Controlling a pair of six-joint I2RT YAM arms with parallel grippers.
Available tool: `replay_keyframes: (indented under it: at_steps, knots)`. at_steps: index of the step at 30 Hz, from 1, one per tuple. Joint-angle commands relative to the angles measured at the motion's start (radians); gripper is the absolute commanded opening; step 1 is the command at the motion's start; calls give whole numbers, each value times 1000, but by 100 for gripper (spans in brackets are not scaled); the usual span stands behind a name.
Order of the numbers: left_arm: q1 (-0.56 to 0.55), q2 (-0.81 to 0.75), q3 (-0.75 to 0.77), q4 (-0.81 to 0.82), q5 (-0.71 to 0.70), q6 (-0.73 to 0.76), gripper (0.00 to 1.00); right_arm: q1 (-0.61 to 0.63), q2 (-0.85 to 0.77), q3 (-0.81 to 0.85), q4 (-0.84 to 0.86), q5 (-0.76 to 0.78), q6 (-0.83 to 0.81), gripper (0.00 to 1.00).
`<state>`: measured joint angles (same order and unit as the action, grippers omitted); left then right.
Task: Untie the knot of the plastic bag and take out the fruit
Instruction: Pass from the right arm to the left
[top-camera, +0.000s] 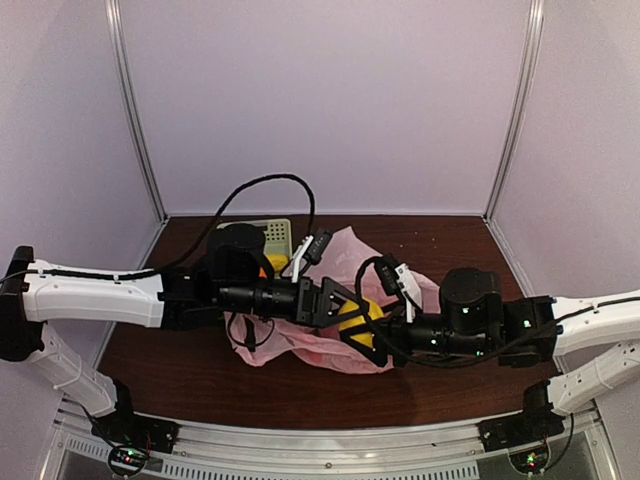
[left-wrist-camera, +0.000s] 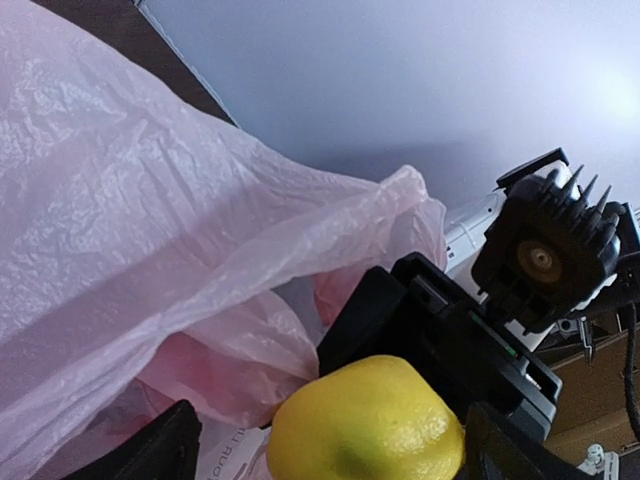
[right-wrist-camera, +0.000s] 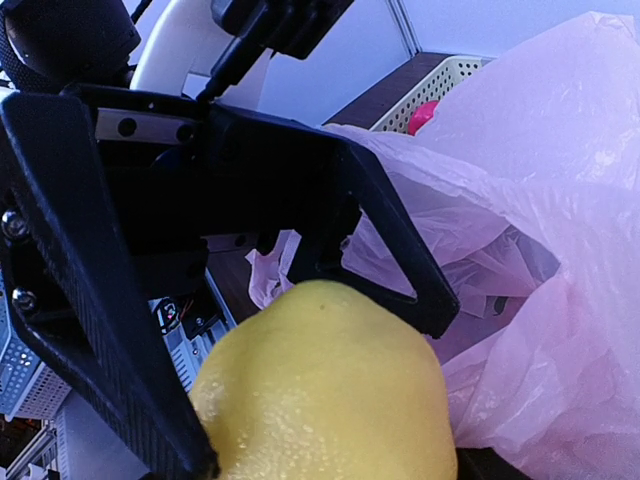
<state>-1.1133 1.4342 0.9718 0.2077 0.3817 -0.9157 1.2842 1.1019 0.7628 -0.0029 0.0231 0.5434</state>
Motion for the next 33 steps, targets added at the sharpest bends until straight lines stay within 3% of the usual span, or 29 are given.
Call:
replay_keyframes:
  at_steps: [1,5,15,18,22,28,33]
  knots:
    - [-16,39,36,6,33,4,94,-1,14,36,28,-11,-20,62]
    - [-18,45,35,18,43,-1,92,0,18,34,27,-12,-17,62]
    - [-19,38,7,86,70,-24,54,0,8,26,-16,70,-8,64]
    - [-20,36,7,90,68,-23,47,0,-5,11,-16,93,1,67]
    - [-20,23,0,95,55,-20,43,0,-19,-2,-25,110,9,74]
    - [-19,2,-7,93,12,-9,38,0,-51,-15,-59,126,23,94]
    - [-3,-6,-4,77,-1,4,37,0,-102,-34,-110,140,40,99]
